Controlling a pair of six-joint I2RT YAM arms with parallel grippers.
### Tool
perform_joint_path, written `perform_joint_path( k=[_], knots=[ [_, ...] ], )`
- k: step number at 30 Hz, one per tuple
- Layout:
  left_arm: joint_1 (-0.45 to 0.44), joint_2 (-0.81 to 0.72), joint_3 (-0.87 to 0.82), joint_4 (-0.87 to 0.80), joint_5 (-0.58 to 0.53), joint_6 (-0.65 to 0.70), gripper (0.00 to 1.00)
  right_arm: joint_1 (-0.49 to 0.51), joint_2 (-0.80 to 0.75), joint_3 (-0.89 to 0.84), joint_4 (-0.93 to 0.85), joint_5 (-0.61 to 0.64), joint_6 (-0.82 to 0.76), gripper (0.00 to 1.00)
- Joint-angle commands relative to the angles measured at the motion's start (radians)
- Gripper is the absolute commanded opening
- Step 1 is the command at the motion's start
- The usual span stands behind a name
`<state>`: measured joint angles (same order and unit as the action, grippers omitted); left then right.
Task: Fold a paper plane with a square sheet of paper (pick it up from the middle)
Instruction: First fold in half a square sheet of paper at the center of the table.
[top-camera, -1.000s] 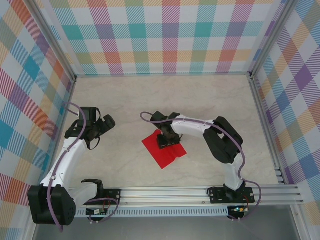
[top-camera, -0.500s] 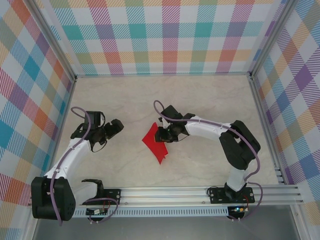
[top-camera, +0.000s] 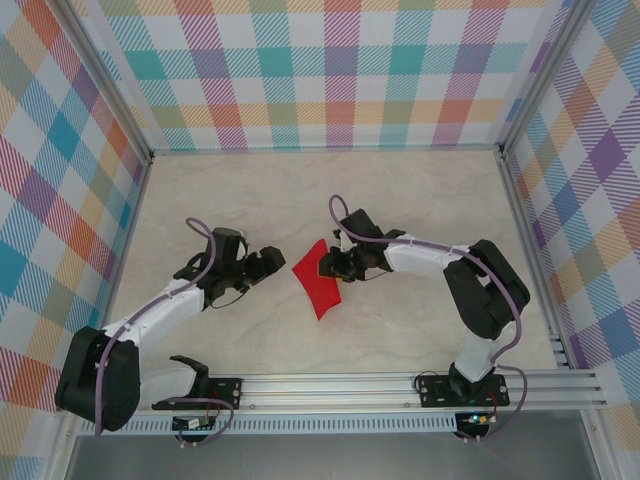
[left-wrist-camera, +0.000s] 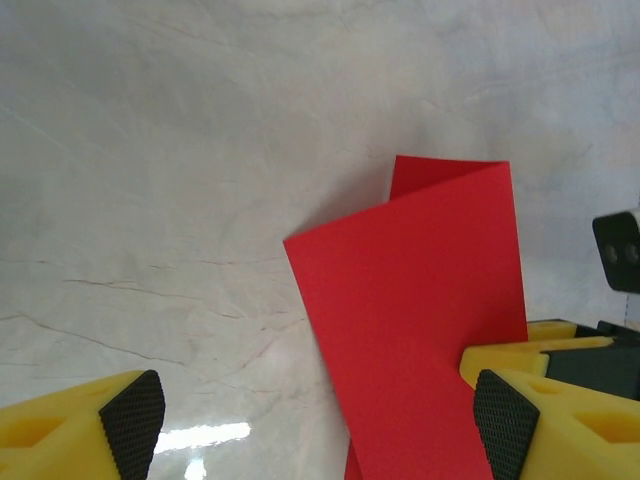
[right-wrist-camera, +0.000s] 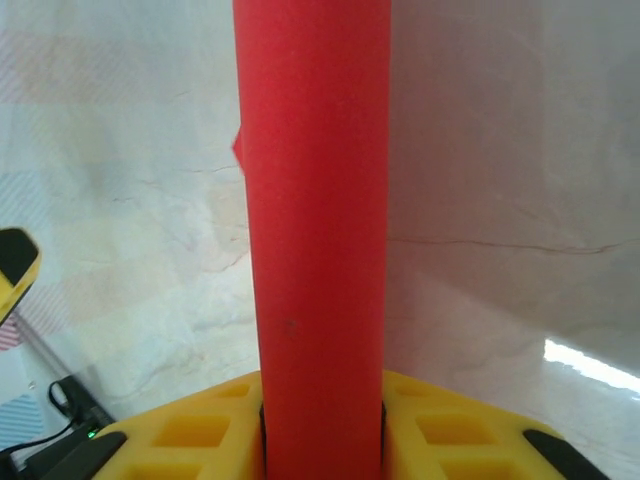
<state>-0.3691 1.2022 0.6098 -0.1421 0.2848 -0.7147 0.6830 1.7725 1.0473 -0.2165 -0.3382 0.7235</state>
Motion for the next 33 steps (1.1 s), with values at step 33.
perform_joint_path(
  k=[33],
  knots=[
    [-0.107, 0.123, 0.036, 0.08, -0.034, -0.054, 0.76, -0.002, -0.077, -0.069, -0.154, 0.455, 0.063, 0.59]
  ],
)
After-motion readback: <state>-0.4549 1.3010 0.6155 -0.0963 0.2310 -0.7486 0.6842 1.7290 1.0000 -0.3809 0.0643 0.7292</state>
